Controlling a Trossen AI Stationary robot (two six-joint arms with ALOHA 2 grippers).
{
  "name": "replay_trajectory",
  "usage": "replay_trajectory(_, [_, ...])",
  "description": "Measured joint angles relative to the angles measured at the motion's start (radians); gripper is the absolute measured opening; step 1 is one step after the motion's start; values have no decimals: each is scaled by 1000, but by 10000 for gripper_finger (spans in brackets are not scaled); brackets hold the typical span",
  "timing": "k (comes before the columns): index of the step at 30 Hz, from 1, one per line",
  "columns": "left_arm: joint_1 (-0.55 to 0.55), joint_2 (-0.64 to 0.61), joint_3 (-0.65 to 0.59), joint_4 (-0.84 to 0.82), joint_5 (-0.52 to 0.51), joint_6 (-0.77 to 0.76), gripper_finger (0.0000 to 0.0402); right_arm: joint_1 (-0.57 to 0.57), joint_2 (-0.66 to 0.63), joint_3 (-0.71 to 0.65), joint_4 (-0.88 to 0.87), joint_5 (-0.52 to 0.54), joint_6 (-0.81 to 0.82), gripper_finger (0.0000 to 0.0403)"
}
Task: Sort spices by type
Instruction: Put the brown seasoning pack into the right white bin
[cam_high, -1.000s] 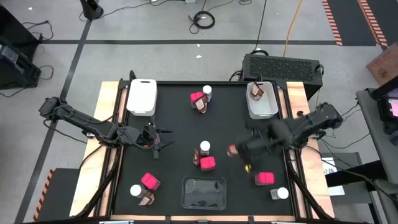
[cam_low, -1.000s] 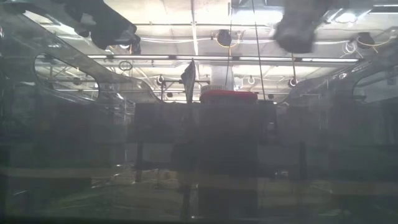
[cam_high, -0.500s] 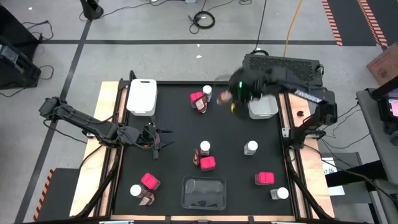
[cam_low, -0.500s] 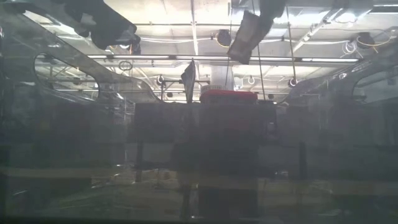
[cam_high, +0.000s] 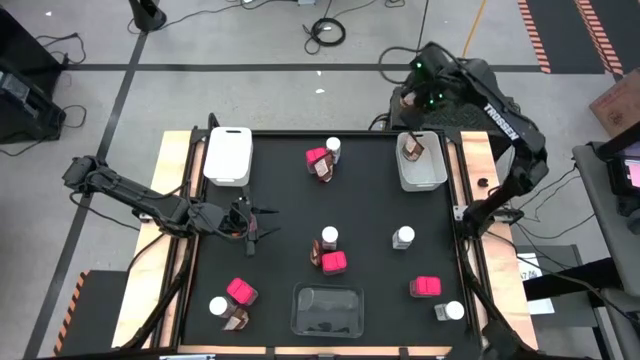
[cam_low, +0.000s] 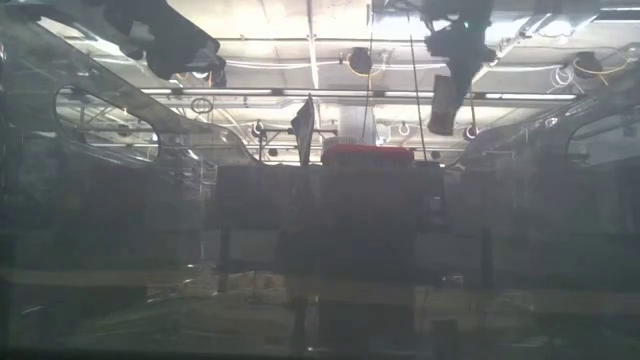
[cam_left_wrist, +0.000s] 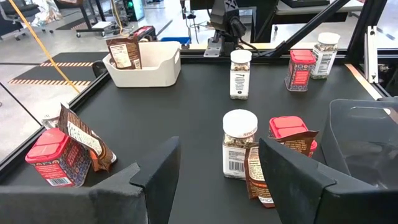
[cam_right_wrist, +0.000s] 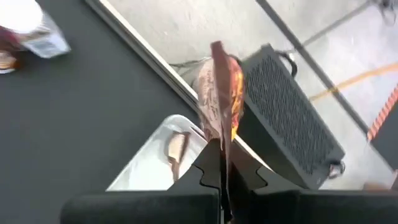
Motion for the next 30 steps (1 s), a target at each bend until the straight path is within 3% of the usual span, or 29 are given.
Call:
replay_trajectory(5, [0, 0, 0, 0, 0, 1, 221, -116, 48, -50, 14, -5, -17, 0])
replay_trajectory(12, [0, 0, 0, 0, 0, 4, 221, -182, 97, -162, -10, -7, -33, 0])
replay_trajectory(19, [13, 0, 0, -3, -2, 5, 221, -187, 96, -266, -45, -9, -36, 0])
replay_trajectory(24, [13, 0, 0, -6, -3, 4, 221, -187, 96, -341, 13, -84, -36, 0])
replay_trajectory(30, [13, 0, 0, -7, -3, 4, 221, -188, 96, -416, 65, -80, -18, 0])
